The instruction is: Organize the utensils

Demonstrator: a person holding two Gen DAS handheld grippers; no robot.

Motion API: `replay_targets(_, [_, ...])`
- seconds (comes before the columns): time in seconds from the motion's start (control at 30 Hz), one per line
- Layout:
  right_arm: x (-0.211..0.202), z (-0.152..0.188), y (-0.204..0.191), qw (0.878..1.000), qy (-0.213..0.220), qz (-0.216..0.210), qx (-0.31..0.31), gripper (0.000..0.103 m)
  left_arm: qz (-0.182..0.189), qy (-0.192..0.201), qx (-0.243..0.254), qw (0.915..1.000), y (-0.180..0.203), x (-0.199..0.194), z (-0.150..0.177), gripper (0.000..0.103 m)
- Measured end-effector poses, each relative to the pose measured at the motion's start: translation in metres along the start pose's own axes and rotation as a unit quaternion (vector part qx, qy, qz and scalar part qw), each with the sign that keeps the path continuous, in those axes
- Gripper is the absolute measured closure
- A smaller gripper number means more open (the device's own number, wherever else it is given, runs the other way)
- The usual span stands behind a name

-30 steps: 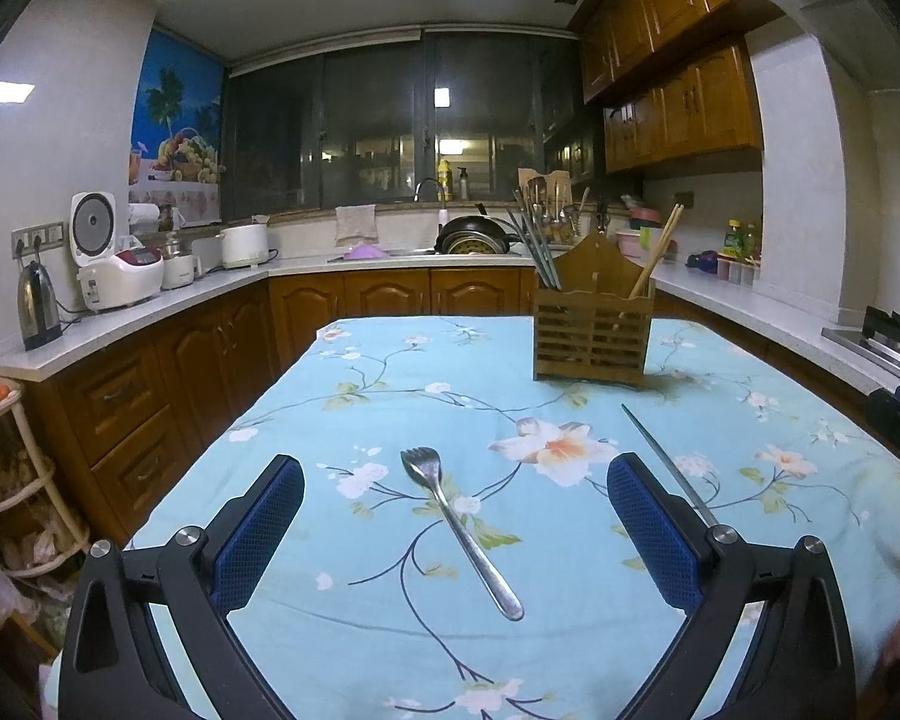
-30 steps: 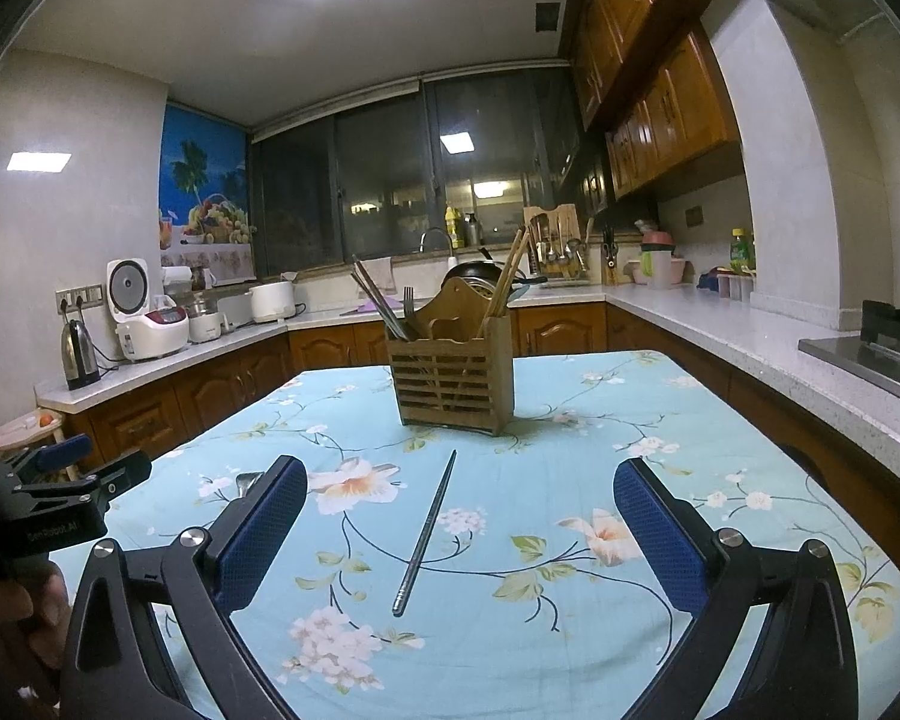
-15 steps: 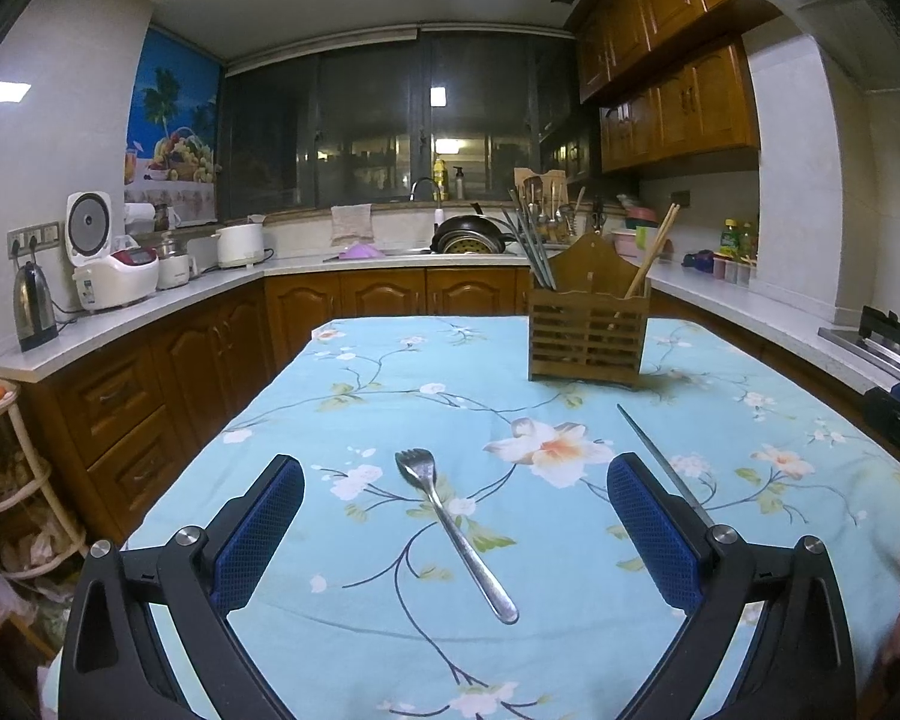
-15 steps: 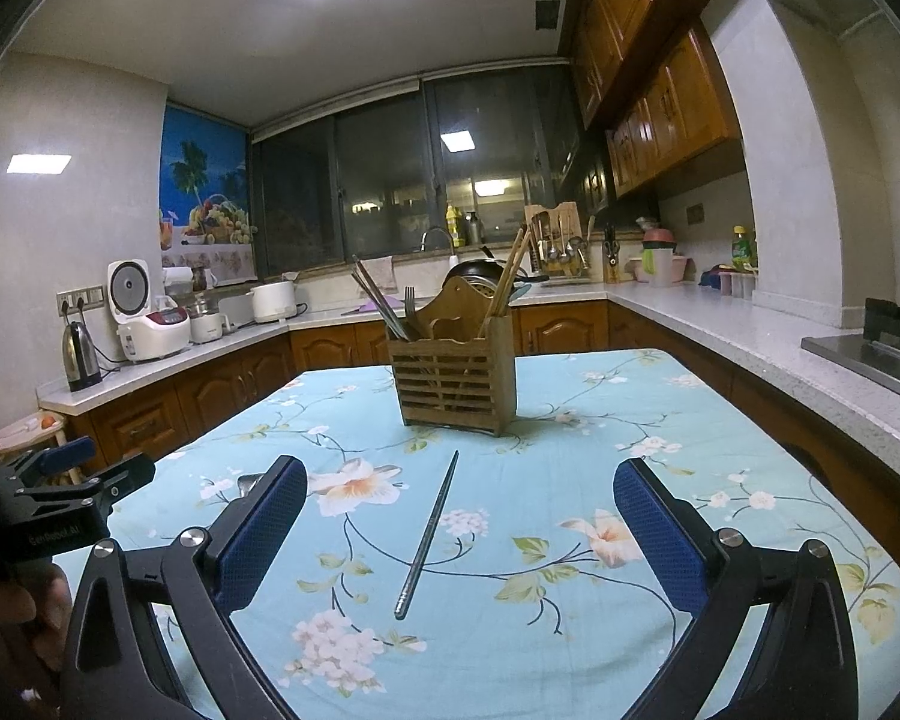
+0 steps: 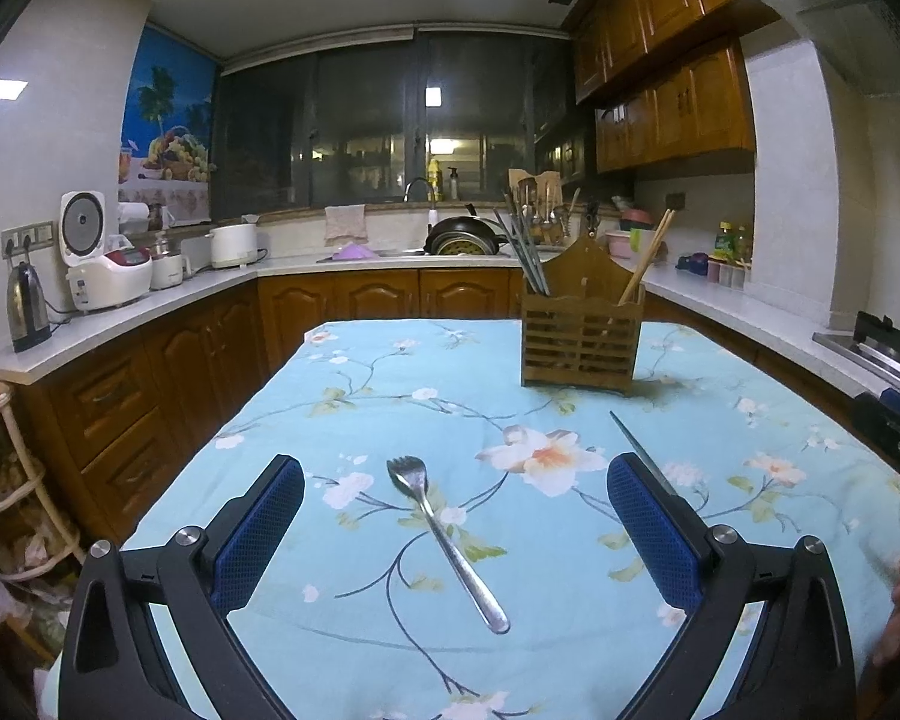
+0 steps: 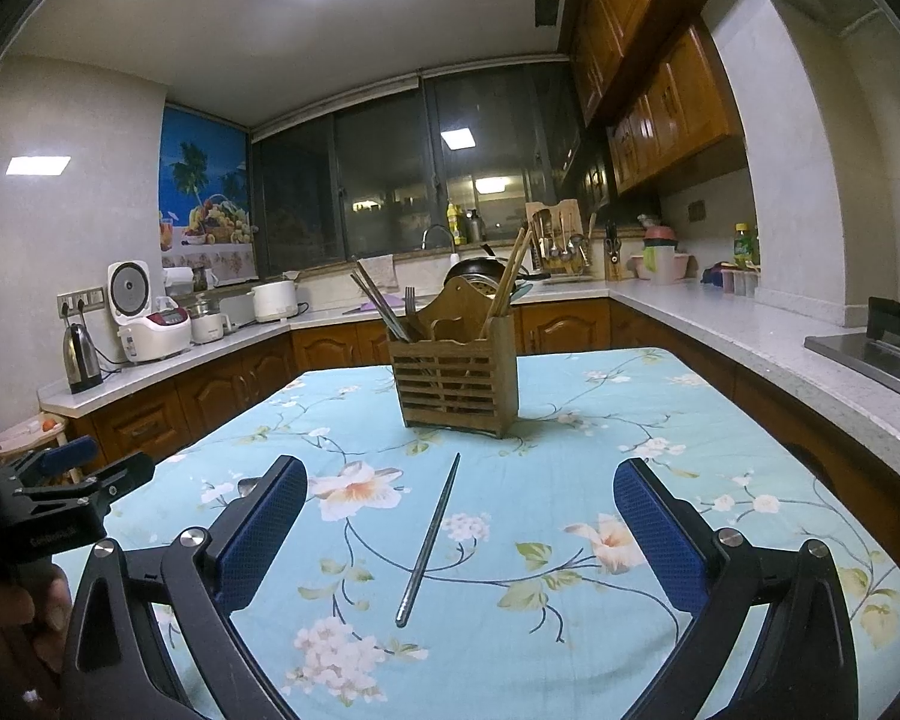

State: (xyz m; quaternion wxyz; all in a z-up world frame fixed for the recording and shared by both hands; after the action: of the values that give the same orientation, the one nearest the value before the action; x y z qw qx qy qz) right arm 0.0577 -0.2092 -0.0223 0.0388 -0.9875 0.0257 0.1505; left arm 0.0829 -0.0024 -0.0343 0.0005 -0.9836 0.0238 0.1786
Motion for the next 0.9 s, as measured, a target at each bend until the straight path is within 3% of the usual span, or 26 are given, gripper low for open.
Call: replay_targets(0.9, [0.025,0.004,0.006,0.999,-0.036,0.005,0.026,0.0,0.016,-0.023,-0.008,0.9996,0.018,0.022,-0.01,0.001])
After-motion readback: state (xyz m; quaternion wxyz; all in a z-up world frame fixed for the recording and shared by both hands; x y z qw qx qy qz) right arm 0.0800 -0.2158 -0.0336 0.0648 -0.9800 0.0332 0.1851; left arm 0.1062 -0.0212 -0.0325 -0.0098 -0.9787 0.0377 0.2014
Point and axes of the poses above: each gripper's, at about its wrist camera, not at the fingertips, and x roughly the way its jaws point, y to its right, z to its underside, the point moved 9 cm from there along x, roughly the way its jaws point, and after that the axes turned 1 degree about -z, right-handed, at the moved point
